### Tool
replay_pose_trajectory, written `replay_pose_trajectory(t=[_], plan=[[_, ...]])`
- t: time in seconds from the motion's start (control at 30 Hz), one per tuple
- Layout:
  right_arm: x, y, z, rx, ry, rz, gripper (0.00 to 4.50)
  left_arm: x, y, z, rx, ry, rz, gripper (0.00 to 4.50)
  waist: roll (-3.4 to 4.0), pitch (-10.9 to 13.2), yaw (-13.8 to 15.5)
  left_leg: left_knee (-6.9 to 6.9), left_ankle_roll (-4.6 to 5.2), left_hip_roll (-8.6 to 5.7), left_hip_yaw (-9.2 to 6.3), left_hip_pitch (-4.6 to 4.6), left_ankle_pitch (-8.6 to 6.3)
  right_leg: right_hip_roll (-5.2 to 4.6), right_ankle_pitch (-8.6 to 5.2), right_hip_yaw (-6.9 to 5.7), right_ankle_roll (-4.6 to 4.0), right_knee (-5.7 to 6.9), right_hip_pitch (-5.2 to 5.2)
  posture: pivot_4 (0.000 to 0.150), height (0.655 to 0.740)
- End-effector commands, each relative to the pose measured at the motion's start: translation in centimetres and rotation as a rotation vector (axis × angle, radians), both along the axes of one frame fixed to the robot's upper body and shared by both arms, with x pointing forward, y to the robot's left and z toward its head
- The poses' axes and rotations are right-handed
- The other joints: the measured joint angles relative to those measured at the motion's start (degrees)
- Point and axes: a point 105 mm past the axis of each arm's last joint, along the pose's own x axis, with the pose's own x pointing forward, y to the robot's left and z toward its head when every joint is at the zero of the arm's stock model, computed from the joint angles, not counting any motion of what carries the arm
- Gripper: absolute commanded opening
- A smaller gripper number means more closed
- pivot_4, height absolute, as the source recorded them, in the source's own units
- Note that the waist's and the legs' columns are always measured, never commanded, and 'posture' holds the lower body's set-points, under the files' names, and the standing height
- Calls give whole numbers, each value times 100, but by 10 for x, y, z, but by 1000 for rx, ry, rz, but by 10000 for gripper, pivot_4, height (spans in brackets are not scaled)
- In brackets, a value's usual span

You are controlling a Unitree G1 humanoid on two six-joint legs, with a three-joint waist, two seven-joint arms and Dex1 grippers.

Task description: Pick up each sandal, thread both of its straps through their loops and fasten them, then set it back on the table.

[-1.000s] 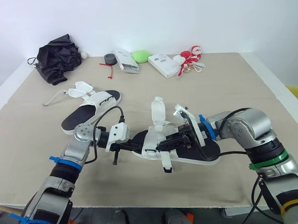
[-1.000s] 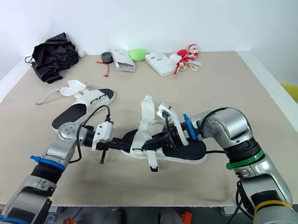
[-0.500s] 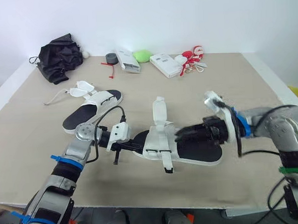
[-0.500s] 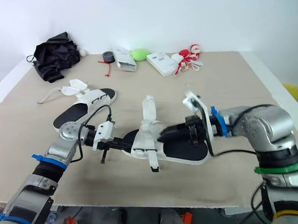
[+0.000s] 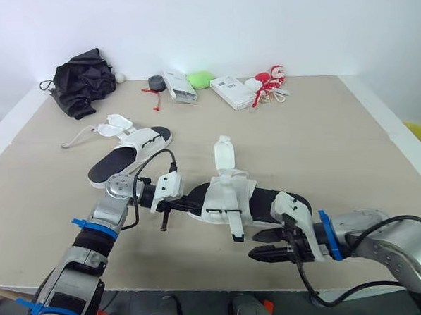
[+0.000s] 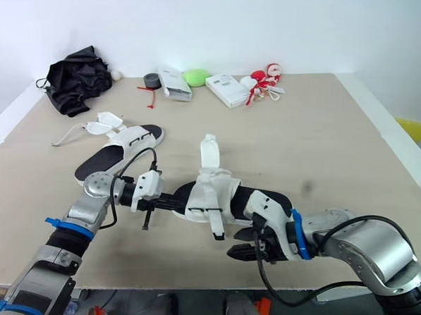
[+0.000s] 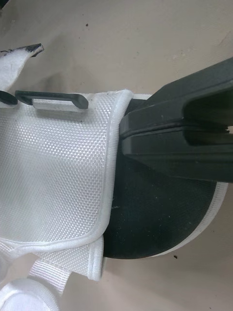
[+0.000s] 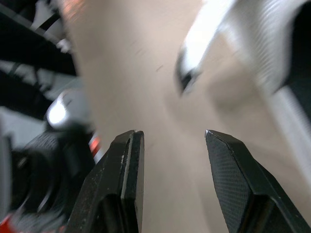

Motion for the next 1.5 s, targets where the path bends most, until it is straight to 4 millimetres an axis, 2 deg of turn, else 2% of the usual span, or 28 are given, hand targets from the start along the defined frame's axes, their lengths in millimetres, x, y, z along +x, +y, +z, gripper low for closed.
replay_pose_trajectory(t=[0.03, 0.07, 0.1, 0.13, 0.17, 0.27, 0.53, 0.6, 0.67, 0.73, 0.9, 0.97, 1.07, 1.23, 1.33, 1.5], plan=[[1, 9, 8, 34, 3, 41, 22325, -11, 4, -35, 117, 95, -12, 0, 0, 0, 0, 0, 0, 0, 0, 0, 0, 0, 0, -1, 0, 0, 0, 1500, 7380], [-1, 11, 8, 39, 9, 54, 22325, -11, 4, -34, 116, 94, -11, 0, 0, 0, -7, 0, 0, 0, -1, 0, 0, 0, 0, 0, 0, 0, 0, 1500, 7380], [-2, 12, 8, 45, 15, 63, 16824, -11, 4, -34, 115, 93, -9, 0, 0, 0, -8, 0, 0, 1, 0, 1, 0, 0, 0, 0, 0, 0, 0, 1500, 7380], [-4, 14, 9, 60, 23, 76, 14003, -11, 4, -34, 115, 92, -7, 0, 0, 0, -7, 0, 0, 1, 0, 1, 0, 0, 0, 0, -1, 0, 0, 1500, 7380], [-5, 15, 9, 58, 24, 80, 8279, -11, 4, -34, 114, 92, -6, 0, 0, 0, -7, 0, 0, 0, -1, 1, 0, 0, 0, 0, -1, 0, 2, 1500, 7380], [-7, 16, 8, 50, 35, 91, 427, -11, 6, -34, 114, 91, -1, 0, 0, 0, -7, 0, 0, 0, -2, 1, 0, 0, 0, -2, 0, 0, 2, 1500, 7380], [-14, 18, 14, 105, 73, 124, 427, -11, 6, -34, 111, 91, 4, 0, 0, 0, -7, 0, 0, 0, -1, 1, 0, 0, 0, -1, -1, 0, 3, 1500, 7380], [-25, 23, 32, 197, 81, 202, 427, -10, 6, -34, 111, 91, 3, 0, 0, 0, -7, 0, 0, 0, -1, 1, 0, 0, 0, -1, -1, 0, 3, 1500, 7380], [-36, 27, 60, 323, 68, 298, 427, -10, 6, -33, 113, 90, 2, 0, -1, 1, -7, 0, 0, 0, -1, 1, 0, 0, 0, 0, -1, 0, 3, 1500, 7380], [-37, 30, 82, 418, 47, 339, 427, -9, 6, -33, 114, 90, 1, 0, -1, 2, -13, 1, 0, 1, -1, 1, 0, 0, 1, 0, 0, 0, 6, 1500, 7380], [-13, 35, 120, 592, 9, 278, 427, -8, 4, -33, 114, 90, -2, 0, -11, 8, -11, 1, 1, 4, -4, 6, 1, 0, 4, -4, -7, -2, 12, 1500, 7380], [11, 36, 125, 618, 2, 166, 427, -8, 4, -32, 114, 91, -3, 0, -9, 9, -16, 1, 1, 2, -2, 3, 0, -1, 4, -2, -6, -3, 11, 1500, 7380], [54, 37, 109, 568, 16, -65, 427, -8, 4, -33, 113, 91, -4, 0, -7, 10, 2, 0, 1, 2, -7, -1, 1, 0, 4, -8, -5, -2, 8, 1500, 7380], [79, 28, 86, 511, 50, -243, 427, -8, 4, -33, 112, 92, -2, 0, -5, 10, -1, -1, 2, 1, -5, -2, 1, -2, 3, -5, -4, -2, 6, 1500, 7380], [106, 9, 68, 503, 115, -436, 427, -9, 4, -33, 113, 93, -3, 0, -7, 9, -6, -1, 2, 2, -4, 1, 1, -1, 3, -4, -4, -2, 8, 1500, 7380], [113, -5, 68, 556, 142, -509, 427, -9, 3, -33, 111, 91, -3, 0, -5, 10, -5, 0, 5, 1, -3, 1, 2, -1, 6, -2, -5, -2, 8, 1500, 7380]])
